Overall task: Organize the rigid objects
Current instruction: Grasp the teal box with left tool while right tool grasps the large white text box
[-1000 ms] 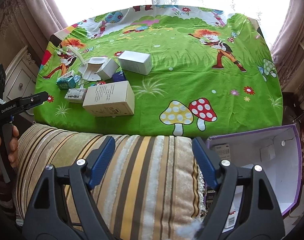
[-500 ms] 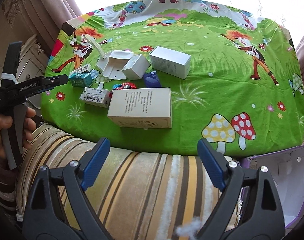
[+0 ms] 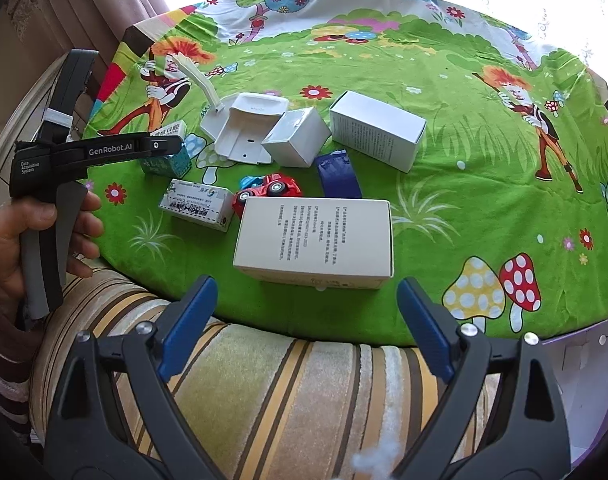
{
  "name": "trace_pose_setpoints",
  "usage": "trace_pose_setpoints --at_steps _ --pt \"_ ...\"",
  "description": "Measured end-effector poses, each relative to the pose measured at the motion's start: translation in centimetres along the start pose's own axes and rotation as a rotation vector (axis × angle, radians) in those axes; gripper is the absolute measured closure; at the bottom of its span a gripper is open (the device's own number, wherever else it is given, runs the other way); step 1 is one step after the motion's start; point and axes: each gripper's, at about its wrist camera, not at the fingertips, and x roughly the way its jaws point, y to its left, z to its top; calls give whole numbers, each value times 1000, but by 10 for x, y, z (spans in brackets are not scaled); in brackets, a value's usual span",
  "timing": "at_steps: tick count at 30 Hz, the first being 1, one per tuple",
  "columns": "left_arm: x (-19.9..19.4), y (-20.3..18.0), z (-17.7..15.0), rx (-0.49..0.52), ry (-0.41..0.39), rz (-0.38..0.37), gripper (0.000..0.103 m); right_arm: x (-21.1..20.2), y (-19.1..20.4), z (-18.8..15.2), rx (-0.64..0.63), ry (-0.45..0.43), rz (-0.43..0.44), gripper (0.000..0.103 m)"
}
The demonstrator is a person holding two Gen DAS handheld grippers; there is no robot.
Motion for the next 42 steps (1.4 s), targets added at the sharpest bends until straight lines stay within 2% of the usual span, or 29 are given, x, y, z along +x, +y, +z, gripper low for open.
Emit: trace_pose_setpoints --at_steps 5,7,9,11,21,29,33,36,42 --pt "15 -1 1 22 29 30 8 8 5 4 -16 14 -8 8" --pt "17 -2 0 33 31 33 14 12 6 6 -22 21 -11 7" --pt "18 -3 -1 44 39 35 25 15 8 7 -22 26 -15 7" --pt "16 -3 -2 46 29 36 29 18 8 10 -23 25 -22 5" --pt "-7 7 -15 -12 -25 27 29 24 7 17 -12 14 -47 2" --pt "-22 -3 -23 -29 -59 -26 29 31 11 23 -26 17 -95 0" --pt "-26 -6 -26 -32 -69 -39 29 21 8 22 -4 -27 -103 0" --pt "-28 -8 -28 -40 -72 -56 29 31 4 22 11 15 -93 0" --pt "-33 -20 -33 -26 -78 -84 29 39 6 22 3 36 -91 0"
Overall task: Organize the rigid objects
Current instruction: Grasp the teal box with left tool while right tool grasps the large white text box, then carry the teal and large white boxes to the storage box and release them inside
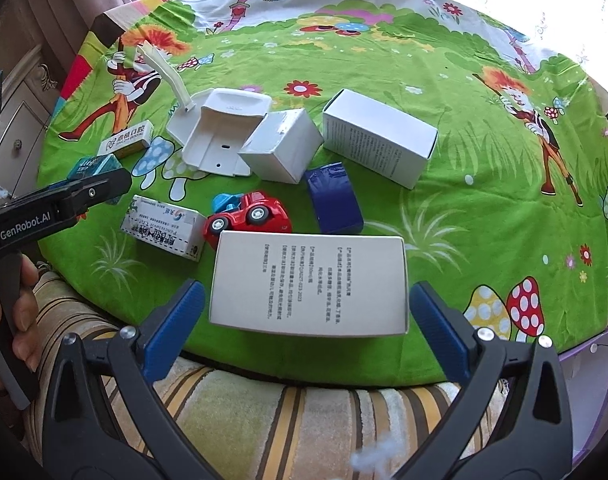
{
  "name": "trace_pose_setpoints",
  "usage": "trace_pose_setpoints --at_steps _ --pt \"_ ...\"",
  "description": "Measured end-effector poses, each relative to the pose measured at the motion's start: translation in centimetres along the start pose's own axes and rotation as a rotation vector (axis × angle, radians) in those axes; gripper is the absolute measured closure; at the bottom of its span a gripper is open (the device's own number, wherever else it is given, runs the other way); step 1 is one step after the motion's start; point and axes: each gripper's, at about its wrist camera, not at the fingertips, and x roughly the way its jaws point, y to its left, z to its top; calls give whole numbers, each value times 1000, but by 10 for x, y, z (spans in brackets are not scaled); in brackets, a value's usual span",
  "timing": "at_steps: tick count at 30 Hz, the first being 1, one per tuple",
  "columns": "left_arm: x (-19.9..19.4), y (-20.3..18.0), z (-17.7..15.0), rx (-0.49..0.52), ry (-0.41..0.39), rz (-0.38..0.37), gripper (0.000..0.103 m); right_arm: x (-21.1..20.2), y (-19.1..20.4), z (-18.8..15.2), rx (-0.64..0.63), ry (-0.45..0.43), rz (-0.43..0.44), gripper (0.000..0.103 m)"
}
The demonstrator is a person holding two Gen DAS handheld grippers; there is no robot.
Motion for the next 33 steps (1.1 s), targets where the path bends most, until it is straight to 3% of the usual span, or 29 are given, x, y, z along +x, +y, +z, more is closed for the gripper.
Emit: trace_pose_setpoints --at_steps 10,33 --pt "-18 -24 -11 28 -30 -37 29 8 -1 -3 3 25 20 2" --pt "-44 -87 -48 30 -27 -112 29 -48 -61 -37 161 -145 76 3"
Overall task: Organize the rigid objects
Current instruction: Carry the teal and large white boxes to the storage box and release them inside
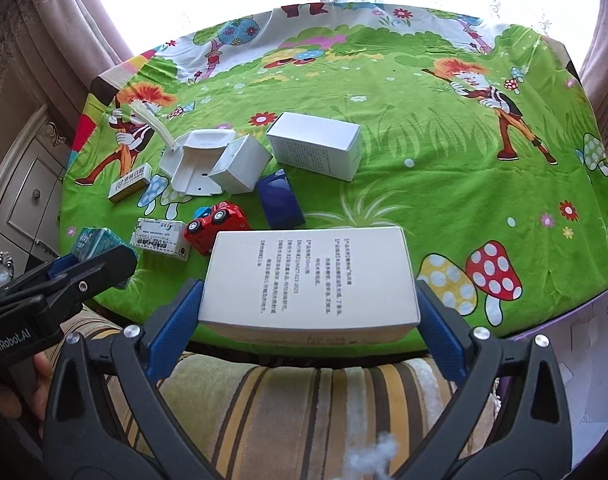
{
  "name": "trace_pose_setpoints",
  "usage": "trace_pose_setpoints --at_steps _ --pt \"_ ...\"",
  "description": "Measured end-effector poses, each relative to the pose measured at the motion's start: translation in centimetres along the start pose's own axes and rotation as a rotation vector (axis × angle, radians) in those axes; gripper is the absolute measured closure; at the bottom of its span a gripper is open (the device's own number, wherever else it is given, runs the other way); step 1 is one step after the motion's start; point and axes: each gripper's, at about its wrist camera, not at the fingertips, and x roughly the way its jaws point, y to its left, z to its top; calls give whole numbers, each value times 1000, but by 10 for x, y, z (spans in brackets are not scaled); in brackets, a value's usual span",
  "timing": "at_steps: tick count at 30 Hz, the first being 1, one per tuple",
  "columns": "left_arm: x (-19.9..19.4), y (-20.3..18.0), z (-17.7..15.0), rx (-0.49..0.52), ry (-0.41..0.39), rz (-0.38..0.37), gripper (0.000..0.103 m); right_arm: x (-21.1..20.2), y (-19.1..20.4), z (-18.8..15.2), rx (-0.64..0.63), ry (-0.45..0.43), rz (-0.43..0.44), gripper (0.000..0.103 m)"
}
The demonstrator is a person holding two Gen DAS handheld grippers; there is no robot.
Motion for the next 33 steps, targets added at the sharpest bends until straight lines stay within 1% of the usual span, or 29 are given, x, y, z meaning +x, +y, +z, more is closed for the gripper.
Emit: trace_pose_setpoints --at_steps 6,15,26,33 --pt "1 -26 -10 32 21 -22 29 -20 -23 -9 35 -33 -5 3" --pt "4 -74 -23 95 43 -56 29 -50 -74 -29 112 -68 -25 3" --pt "6 -135 -44 199 80 -116 29 -90 -138 -61 192 -99 -84 3" --pt "9 -169 -58 266 106 -162 29 -114 -182 -81 261 -112 -147 3"
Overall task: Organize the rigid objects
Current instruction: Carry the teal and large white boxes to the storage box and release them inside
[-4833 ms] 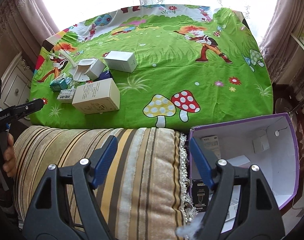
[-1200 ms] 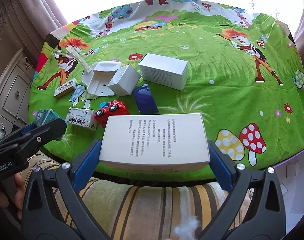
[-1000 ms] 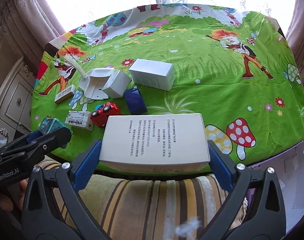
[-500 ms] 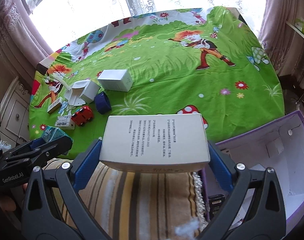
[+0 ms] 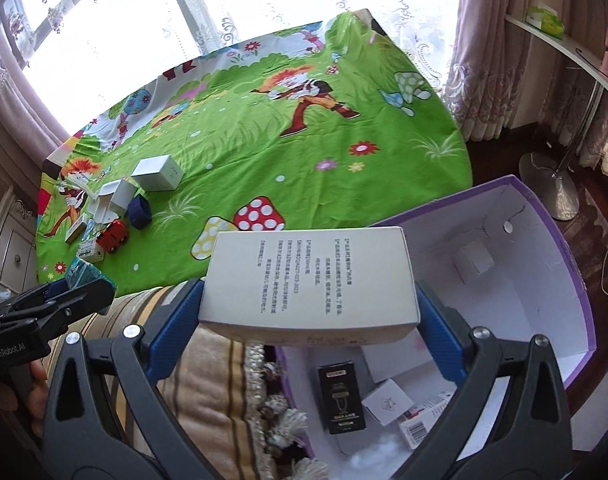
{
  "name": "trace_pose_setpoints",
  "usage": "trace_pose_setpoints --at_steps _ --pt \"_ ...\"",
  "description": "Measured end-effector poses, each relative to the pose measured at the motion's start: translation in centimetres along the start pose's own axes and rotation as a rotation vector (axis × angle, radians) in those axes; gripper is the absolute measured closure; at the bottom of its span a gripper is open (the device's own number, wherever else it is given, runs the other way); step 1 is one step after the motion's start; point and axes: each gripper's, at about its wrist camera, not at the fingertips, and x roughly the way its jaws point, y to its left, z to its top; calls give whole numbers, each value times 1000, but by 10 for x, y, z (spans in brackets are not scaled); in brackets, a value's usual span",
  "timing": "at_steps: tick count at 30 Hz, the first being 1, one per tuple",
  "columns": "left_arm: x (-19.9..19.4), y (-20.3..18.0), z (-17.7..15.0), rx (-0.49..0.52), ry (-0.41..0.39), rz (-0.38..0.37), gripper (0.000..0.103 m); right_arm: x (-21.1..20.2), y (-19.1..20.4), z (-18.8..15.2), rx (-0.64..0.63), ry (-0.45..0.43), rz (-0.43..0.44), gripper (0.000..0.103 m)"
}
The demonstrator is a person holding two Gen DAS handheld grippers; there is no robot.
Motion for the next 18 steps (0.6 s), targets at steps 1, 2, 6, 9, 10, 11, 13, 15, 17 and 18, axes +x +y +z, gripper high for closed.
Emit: trace_pose_setpoints --at_steps 1,2,6,9,10,11,13,15,17,18 --pt "1 -6 -1 12 3 -5 29 -3 -7 0 9 -4 -11 3" --pt "3 -11 -2 26 7 -11 29 -6 -13 -1 17 -7 -24 3" --pt "8 -31 -4 68 23 -35 29 -14 -34 -5 35 -16 -64 3" --pt "12 -46 -7 105 31 -53 29 -20 -49 -9 52 -18 -89 3" --pt "13 -52 -8 120 35 -60 29 -21 -54 -11 58 -17 -97 3" --pt "14 -57 -9 137 39 -67 29 -23 -60 -12 64 -16 -107 3" --pt "15 -67 -11 164 45 -85 29 -25 -69 -16 75 -13 -127 3" --pt "18 -77 -13 186 51 -101 29 -27 -79 -19 90 -10 -141 3" --pt "20 -85 -14 205 59 -114 29 -29 -88 -22 104 -8 -151 3" --pt "21 -89 -14 215 62 -120 29 -31 -92 -23 108 -8 -157 3"
